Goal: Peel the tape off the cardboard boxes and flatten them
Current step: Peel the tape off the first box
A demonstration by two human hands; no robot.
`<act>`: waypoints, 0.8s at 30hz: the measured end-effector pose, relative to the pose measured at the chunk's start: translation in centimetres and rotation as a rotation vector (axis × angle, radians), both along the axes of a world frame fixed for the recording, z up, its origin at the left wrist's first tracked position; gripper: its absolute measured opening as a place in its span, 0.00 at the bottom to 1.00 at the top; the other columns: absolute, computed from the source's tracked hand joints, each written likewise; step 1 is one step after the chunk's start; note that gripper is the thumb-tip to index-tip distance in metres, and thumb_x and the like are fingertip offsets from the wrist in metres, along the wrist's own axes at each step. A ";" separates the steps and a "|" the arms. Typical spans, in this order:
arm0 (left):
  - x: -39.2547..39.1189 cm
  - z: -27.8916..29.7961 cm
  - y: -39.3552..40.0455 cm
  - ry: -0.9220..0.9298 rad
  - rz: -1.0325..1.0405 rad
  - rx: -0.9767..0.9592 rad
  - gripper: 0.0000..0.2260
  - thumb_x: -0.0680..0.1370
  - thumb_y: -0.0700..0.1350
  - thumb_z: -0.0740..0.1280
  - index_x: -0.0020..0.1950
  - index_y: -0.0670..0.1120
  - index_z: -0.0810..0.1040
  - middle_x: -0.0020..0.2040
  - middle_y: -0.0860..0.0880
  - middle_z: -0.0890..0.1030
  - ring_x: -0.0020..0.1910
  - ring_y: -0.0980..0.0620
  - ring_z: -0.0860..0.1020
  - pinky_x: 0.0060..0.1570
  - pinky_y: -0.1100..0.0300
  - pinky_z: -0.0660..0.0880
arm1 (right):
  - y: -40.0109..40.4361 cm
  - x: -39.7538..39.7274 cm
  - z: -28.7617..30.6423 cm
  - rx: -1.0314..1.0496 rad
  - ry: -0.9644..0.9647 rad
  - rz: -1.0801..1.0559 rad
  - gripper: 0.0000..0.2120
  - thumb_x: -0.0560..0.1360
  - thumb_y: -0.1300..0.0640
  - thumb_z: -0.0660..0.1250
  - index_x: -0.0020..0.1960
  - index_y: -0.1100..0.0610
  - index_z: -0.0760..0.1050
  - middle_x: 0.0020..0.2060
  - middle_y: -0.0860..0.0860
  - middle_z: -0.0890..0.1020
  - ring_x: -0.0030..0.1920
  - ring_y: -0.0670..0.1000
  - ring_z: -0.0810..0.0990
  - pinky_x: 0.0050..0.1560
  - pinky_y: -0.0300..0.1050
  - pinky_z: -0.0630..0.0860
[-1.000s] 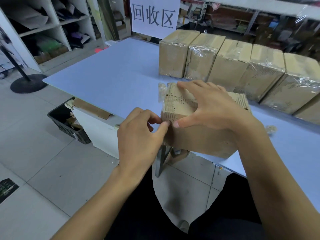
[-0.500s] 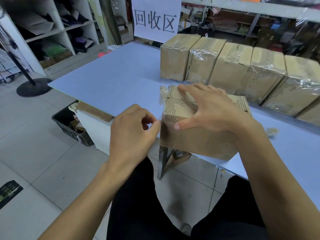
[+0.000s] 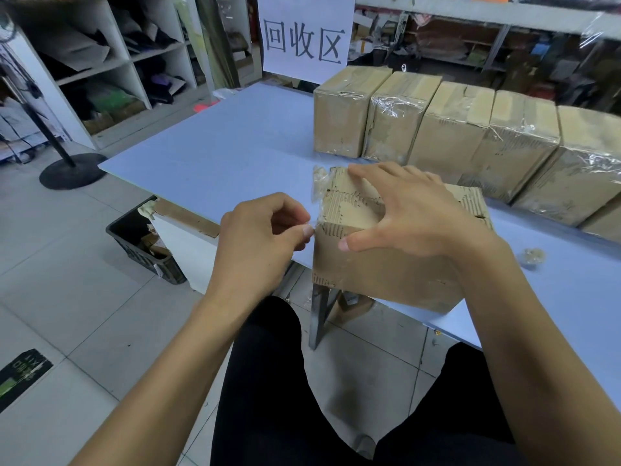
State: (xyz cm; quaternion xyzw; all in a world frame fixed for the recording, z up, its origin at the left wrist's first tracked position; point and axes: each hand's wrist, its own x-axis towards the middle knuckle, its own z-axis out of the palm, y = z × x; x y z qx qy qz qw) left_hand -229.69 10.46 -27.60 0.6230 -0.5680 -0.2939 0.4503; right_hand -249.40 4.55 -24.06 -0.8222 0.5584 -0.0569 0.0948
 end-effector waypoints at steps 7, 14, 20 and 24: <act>-1.7 -2.1 1.5 0.195 0.107 -0.124 0.11 0.75 0.34 0.72 0.51 0.48 0.79 0.44 0.55 0.85 0.47 0.59 0.84 0.52 0.64 0.79 | 0.0 0.0 0.0 0.000 -0.007 -0.005 0.50 0.62 0.28 0.70 0.79 0.42 0.56 0.76 0.43 0.64 0.75 0.52 0.62 0.72 0.53 0.55; -3.7 -4.5 4.8 0.131 0.260 -0.180 0.11 0.77 0.37 0.70 0.56 0.51 0.81 0.52 0.60 0.83 0.53 0.64 0.81 0.57 0.64 0.77 | 0.0 0.0 -0.2 -0.013 -0.008 -0.011 0.50 0.62 0.28 0.70 0.78 0.41 0.57 0.76 0.43 0.65 0.74 0.53 0.63 0.72 0.53 0.56; -5.3 -4.7 6.1 0.086 0.157 -0.174 0.26 0.76 0.51 0.67 0.74 0.54 0.71 0.70 0.63 0.74 0.69 0.65 0.71 0.68 0.69 0.67 | 0.0 0.1 -0.4 -0.028 0.003 -0.013 0.52 0.58 0.25 0.65 0.78 0.41 0.58 0.75 0.44 0.66 0.73 0.53 0.64 0.72 0.54 0.57; -5.9 -4.1 5.2 0.121 0.088 -0.156 0.30 0.76 0.53 0.66 0.78 0.53 0.66 0.73 0.62 0.69 0.72 0.67 0.66 0.71 0.70 0.63 | 0.1 0.1 -0.3 -0.034 0.004 -0.014 0.52 0.57 0.25 0.64 0.78 0.41 0.57 0.76 0.43 0.65 0.73 0.53 0.64 0.72 0.54 0.57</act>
